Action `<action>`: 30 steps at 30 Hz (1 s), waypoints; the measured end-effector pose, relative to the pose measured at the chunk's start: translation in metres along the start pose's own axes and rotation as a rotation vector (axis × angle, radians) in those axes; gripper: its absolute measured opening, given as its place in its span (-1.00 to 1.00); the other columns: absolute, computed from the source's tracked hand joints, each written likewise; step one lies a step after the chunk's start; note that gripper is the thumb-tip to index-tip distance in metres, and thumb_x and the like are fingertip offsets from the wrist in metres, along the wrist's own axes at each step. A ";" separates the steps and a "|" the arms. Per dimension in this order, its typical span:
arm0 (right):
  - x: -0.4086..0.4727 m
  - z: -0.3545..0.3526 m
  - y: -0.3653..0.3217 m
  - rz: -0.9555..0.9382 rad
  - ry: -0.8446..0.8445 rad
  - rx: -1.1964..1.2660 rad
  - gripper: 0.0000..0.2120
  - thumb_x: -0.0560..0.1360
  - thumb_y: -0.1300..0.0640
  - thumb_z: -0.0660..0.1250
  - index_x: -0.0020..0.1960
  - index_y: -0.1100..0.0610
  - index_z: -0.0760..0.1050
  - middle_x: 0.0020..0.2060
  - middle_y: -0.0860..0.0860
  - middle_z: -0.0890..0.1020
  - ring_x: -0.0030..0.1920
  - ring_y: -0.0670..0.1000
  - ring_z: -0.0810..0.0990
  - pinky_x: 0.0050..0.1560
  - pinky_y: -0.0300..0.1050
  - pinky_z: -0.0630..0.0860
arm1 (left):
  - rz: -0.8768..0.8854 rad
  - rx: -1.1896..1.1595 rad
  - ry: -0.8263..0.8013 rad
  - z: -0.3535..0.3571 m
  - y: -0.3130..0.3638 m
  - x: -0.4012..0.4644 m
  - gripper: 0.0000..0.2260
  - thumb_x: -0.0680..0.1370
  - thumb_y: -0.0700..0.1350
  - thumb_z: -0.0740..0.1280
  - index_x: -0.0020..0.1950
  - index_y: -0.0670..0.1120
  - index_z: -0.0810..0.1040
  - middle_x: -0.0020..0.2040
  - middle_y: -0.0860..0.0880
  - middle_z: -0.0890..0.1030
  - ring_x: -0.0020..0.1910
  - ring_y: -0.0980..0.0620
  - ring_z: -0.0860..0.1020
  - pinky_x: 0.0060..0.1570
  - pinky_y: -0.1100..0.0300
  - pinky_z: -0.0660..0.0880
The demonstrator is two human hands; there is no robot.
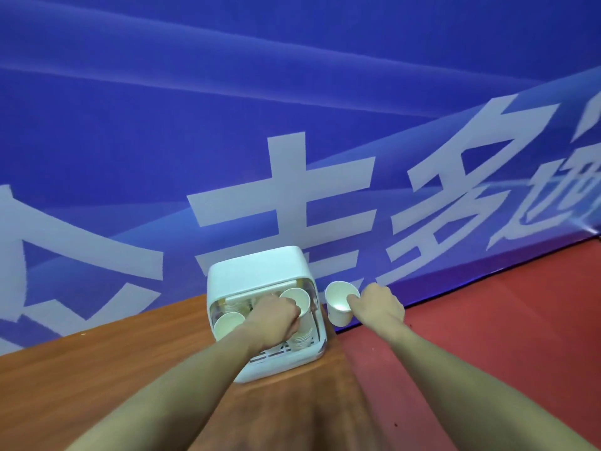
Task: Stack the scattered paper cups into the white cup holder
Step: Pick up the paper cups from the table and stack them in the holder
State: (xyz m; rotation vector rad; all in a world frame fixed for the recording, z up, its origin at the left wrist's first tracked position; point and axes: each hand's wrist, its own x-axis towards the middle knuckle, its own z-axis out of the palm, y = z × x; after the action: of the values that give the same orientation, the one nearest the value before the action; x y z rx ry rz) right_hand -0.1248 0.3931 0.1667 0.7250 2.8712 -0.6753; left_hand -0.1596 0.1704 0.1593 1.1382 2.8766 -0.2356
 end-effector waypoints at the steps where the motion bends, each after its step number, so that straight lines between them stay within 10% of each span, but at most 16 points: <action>1: 0.001 0.002 0.005 0.008 -0.002 0.002 -0.79 0.45 -0.01 0.24 -0.28 0.09 0.39 -0.28 0.01 0.50 -0.20 0.12 0.53 -0.26 -0.13 0.36 | -0.007 0.007 -0.019 0.004 0.001 0.002 -0.76 0.57 -0.02 0.17 -0.10 -0.11 0.58 -0.07 -0.11 0.62 -0.10 -0.20 0.58 -0.23 0.10 0.33; 15: -0.004 0.039 0.032 0.091 -0.102 0.033 -0.76 0.44 -0.03 0.24 -0.20 0.15 0.48 -0.26 0.04 0.56 -0.23 0.11 0.55 -0.29 -0.15 0.38 | -0.075 0.033 -0.201 0.057 0.012 0.009 -0.76 0.57 0.00 0.16 -0.02 -0.05 0.59 0.00 -0.07 0.64 -0.03 -0.14 0.61 -0.21 0.10 0.37; 30: -0.003 0.028 -0.054 -0.135 -0.088 0.014 -0.78 0.41 -0.06 0.21 -0.28 0.07 0.34 -0.25 0.03 0.51 -0.25 0.14 0.48 -0.25 -0.13 0.39 | -0.125 -0.037 0.003 0.012 -0.046 -0.028 -0.55 0.55 0.19 0.17 0.38 0.05 0.47 0.22 0.03 0.56 0.20 -0.04 0.52 0.17 0.05 0.44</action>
State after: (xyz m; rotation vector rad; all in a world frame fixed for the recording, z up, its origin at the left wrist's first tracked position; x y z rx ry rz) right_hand -0.1482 0.3367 0.1632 0.4927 2.8566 -0.7250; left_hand -0.1710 0.1160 0.1556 0.9547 2.9445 -0.1836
